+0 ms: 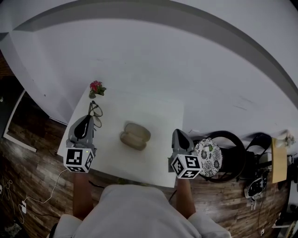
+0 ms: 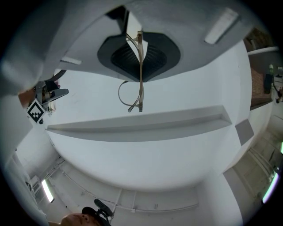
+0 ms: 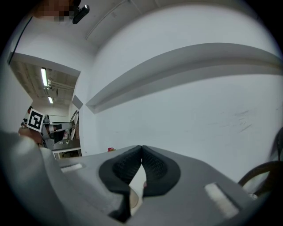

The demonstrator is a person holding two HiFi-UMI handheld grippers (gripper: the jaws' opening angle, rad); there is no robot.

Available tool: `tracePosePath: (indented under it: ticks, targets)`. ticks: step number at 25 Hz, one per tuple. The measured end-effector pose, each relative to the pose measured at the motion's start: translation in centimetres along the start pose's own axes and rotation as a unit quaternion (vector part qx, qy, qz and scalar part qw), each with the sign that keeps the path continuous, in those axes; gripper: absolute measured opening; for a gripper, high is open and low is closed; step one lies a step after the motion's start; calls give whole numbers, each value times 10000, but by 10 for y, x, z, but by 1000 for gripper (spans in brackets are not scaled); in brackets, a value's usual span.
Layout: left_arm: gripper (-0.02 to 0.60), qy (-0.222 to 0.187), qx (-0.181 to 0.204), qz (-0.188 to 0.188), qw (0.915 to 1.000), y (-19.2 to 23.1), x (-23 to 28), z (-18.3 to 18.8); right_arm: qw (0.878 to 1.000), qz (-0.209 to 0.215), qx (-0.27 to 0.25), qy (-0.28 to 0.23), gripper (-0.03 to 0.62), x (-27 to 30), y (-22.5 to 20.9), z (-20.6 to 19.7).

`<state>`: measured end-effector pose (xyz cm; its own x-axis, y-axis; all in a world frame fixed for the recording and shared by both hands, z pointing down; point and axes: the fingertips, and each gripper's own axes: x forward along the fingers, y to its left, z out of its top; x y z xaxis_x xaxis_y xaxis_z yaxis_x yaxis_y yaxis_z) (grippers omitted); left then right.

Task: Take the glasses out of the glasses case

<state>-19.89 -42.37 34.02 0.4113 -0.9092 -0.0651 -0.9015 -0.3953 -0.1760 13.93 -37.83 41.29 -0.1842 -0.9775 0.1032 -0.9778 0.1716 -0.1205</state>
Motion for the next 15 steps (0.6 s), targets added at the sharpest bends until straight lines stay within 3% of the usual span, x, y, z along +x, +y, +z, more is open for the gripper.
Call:
tracePosePath:
  ticks: [15]
  targets:
    - [23,-90,10,54,9999,5,7,1,9997,-140,-192,-89,2,3,-9,12]
